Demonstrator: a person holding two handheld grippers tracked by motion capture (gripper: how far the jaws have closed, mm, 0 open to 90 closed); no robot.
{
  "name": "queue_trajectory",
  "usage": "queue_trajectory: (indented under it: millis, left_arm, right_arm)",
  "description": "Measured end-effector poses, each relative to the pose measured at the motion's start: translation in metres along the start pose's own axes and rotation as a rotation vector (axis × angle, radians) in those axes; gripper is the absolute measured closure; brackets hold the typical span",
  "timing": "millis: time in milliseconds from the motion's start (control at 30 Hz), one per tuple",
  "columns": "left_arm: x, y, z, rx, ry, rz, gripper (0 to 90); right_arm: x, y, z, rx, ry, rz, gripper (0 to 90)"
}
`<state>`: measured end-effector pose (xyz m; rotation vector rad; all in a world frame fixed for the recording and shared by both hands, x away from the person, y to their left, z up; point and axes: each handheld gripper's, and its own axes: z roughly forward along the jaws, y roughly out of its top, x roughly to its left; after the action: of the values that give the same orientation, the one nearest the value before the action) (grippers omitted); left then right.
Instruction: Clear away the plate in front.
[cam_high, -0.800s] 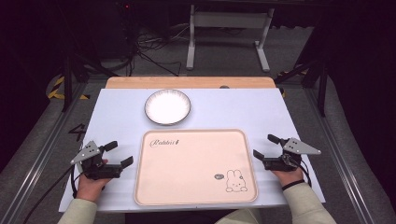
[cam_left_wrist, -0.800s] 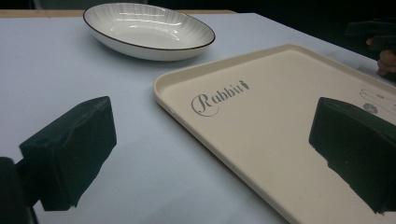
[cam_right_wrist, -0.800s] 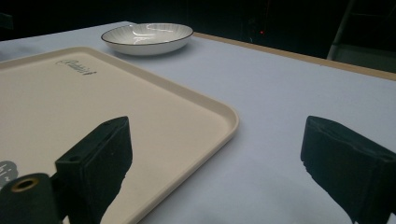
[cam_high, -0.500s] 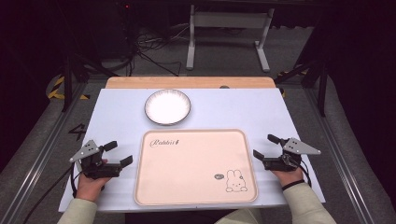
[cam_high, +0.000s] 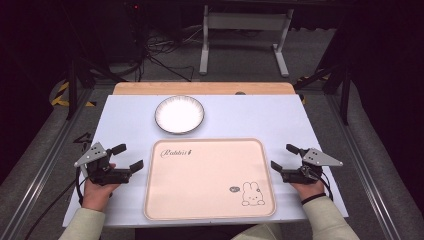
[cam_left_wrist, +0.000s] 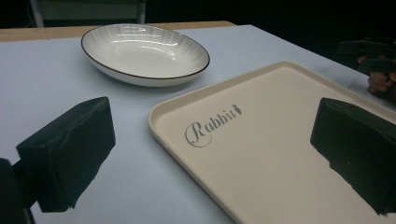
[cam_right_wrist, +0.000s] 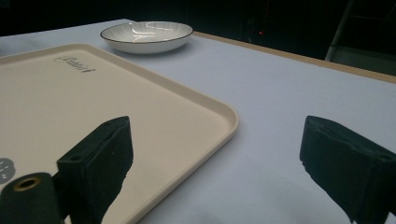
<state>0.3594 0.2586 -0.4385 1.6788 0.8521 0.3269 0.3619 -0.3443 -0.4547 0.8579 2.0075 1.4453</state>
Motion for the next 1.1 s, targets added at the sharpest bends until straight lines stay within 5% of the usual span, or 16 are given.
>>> queue_trajectory:
  millis: [200,1100]
  left_arm:
    - [0.001,0.013,0.004,0.009,0.043,-0.003,1.4]
    - [0.028,0.051,0.038,-0.018,-0.004,-0.020,2.1]
  right_arm:
    - [0.000,0.000,0.000,0.002,-0.007,-0.005,10.1]
    - [0.002,0.000,0.001,0.007,-0.036,-0.008,10.5]
